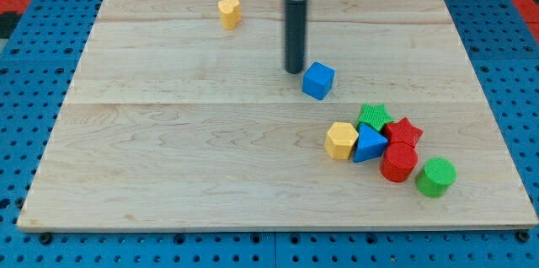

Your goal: Push the yellow hexagon into the blue cube

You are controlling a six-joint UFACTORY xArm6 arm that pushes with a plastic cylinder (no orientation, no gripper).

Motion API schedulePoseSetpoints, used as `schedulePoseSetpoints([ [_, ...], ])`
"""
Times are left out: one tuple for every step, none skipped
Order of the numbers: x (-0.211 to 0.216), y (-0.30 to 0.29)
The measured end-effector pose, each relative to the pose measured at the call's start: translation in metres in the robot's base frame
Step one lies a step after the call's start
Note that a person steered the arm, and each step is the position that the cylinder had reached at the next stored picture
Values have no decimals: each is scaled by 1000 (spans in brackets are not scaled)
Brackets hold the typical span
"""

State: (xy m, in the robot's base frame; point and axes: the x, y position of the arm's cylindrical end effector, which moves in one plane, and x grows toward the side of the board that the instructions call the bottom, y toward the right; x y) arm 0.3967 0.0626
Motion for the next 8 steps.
schedulePoseSetpoints([
  [43, 39],
  [30, 39],
  [-28, 40],
  [-114, 30],
  [-203, -47],
  [-176, -84],
  [-145, -151],
  [-146, -162],
])
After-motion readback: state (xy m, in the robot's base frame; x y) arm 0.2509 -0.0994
